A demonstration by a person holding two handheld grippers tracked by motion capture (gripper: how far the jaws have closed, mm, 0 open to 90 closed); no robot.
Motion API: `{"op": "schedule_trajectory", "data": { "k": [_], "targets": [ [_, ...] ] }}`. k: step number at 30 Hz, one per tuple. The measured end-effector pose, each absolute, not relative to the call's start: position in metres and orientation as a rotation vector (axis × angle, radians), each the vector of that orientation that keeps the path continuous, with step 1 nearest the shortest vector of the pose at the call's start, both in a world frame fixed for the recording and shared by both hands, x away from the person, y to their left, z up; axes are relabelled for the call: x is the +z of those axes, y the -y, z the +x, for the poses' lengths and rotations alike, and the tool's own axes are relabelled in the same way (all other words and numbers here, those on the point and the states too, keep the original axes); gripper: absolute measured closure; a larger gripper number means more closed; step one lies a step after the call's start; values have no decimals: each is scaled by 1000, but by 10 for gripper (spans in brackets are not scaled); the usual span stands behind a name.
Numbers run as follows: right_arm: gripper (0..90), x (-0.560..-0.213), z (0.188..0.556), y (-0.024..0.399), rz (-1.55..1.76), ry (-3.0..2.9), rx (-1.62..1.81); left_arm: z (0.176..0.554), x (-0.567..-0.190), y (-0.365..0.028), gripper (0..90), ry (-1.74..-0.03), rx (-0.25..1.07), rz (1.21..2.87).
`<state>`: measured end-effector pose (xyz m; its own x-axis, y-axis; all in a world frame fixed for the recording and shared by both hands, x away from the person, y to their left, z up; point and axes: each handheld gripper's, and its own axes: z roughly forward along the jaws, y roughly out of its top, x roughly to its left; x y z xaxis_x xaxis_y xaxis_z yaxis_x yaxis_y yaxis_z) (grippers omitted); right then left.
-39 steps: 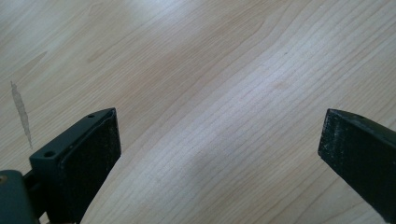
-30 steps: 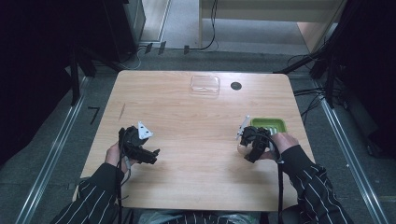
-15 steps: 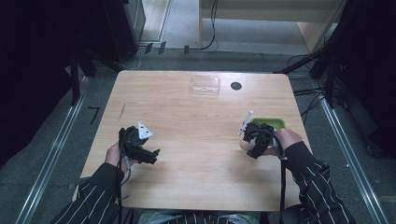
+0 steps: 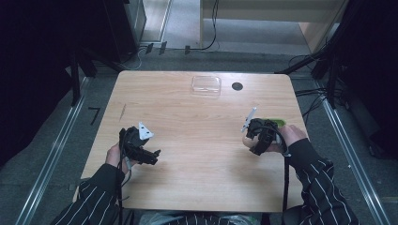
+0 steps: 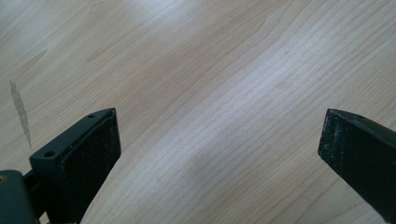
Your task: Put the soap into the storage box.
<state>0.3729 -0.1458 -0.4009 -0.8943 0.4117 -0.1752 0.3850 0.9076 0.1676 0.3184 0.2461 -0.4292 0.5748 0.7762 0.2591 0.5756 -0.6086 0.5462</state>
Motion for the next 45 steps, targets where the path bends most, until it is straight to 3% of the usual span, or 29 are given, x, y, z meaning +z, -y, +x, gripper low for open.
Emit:
{"op": "schedule_trajectory", "data": {
  "k": [45],
  "targets": [
    [334, -389, 399, 170, 599, -2820, 175, 319, -430, -246, 0, -1090, 673, 2404]
  ]
}}
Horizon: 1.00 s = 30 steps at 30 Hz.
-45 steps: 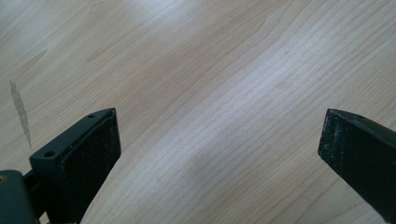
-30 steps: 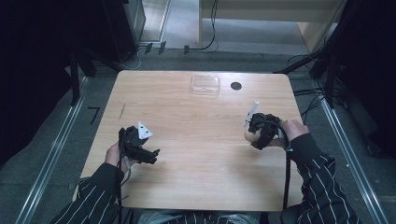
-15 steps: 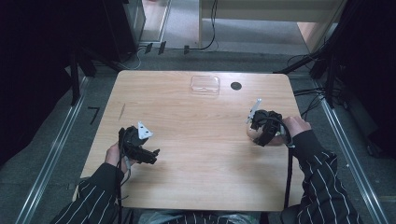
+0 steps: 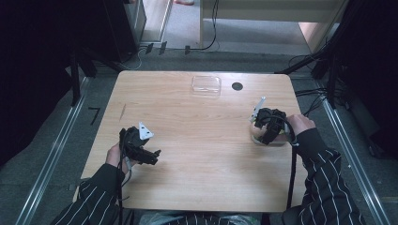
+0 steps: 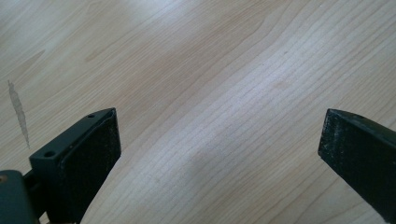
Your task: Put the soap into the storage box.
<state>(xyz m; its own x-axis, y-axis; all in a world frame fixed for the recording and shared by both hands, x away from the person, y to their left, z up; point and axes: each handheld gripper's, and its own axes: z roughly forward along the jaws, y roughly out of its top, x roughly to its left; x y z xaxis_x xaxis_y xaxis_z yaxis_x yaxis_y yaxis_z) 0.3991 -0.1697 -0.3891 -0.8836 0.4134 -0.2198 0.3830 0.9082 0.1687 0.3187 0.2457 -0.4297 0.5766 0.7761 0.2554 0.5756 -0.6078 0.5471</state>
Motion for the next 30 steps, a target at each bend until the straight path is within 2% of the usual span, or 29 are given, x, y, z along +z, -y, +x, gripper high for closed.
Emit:
{"op": "schedule_trajectory", "data": {
  "k": [30],
  "targets": [
    [335, -388, 416, 186, 611, -2795, 157, 319, -430, -247, 0, -1097, 677, 2404]
  ]
}}
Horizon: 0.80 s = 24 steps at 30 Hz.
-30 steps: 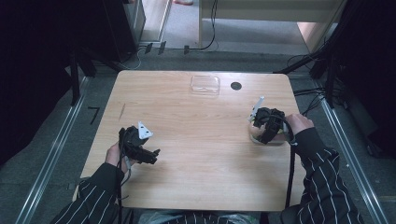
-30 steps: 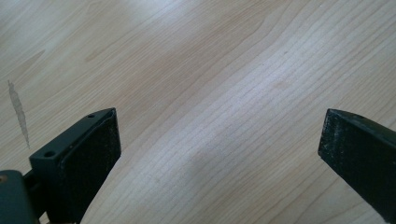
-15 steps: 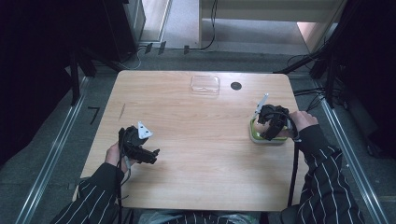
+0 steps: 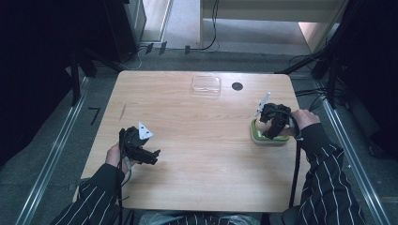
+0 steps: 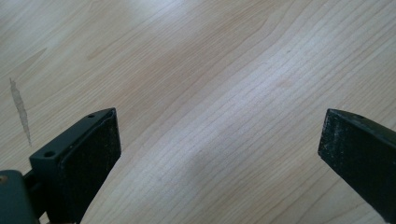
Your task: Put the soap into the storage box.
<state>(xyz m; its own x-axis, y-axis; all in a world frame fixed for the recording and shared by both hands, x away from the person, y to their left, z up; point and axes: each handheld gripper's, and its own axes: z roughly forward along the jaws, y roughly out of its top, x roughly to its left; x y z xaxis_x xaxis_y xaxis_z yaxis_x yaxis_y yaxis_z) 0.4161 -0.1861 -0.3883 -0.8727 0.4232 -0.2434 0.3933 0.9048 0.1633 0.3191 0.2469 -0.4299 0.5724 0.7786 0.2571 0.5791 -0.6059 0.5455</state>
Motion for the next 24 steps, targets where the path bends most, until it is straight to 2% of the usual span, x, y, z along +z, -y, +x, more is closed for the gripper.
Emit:
{"op": "schedule_trajectory", "data": {
  "k": [24],
  "targets": [
    [335, -396, 429, 194, 609, -2802, 146, 319, -430, -247, 0, -1098, 677, 2404]
  ]
}}
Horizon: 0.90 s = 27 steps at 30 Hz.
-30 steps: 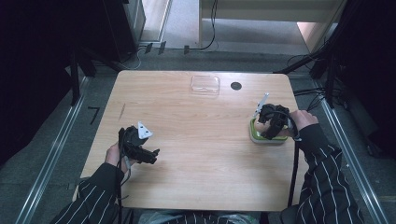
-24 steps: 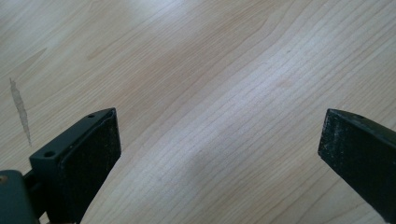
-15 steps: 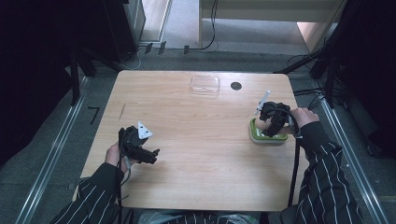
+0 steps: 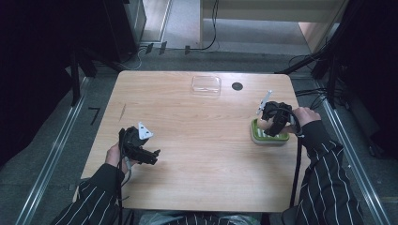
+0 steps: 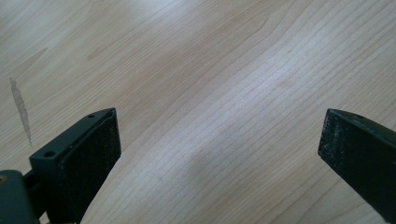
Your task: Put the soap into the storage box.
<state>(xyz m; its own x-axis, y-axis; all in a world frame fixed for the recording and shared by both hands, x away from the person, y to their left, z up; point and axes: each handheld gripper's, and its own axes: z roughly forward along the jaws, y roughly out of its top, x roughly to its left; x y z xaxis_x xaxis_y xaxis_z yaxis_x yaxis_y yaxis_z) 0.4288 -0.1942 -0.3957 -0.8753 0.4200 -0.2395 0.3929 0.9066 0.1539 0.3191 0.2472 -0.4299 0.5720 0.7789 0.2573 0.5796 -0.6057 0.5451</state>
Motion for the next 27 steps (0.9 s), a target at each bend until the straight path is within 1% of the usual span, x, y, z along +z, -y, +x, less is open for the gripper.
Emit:
{"op": "schedule_trajectory", "data": {
  "k": [27],
  "targets": [
    [335, -410, 443, 200, 608, -2826, 124, 320, -431, -247, 0, -1100, 672, 2404]
  ]
}}
